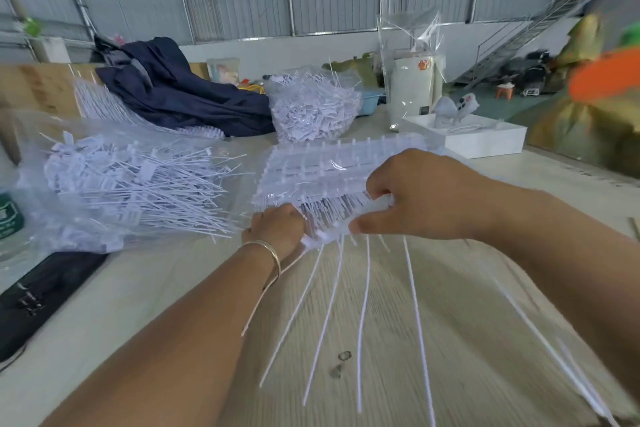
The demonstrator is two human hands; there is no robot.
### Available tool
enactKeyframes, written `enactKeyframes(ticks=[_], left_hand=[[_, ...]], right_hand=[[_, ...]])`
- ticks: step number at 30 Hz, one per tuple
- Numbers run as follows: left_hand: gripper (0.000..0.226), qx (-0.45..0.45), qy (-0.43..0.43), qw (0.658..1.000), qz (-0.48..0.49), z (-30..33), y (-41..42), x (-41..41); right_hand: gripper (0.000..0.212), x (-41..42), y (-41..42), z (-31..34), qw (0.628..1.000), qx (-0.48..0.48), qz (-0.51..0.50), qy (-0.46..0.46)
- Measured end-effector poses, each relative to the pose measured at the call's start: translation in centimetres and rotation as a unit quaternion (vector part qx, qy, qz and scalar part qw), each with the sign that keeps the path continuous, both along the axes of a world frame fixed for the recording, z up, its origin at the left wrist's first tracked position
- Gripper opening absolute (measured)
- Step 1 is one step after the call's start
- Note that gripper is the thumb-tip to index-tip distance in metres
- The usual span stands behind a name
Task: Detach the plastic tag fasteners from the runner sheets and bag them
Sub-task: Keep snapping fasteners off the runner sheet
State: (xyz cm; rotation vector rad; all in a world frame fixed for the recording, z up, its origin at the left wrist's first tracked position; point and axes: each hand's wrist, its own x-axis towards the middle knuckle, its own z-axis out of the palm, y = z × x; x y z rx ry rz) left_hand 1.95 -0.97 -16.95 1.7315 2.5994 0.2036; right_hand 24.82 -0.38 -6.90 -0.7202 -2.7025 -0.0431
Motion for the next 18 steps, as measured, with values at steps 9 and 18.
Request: enactKeyframes(ticks=[9,18], left_hand=[[0.038,0.056,-0.028,0.998,0.017,-0.5,-2.4,0.7],[0.041,0.326,-0.027,0.945,0.012,2.0,-5.0,0.8]], right_hand=[[0.057,3.7,-1.7,7.8,0.987,-0.046,0.057,0.143],[0.031,3.9,3.5,6.0,0.967,-0.191,0.054,0.160]])
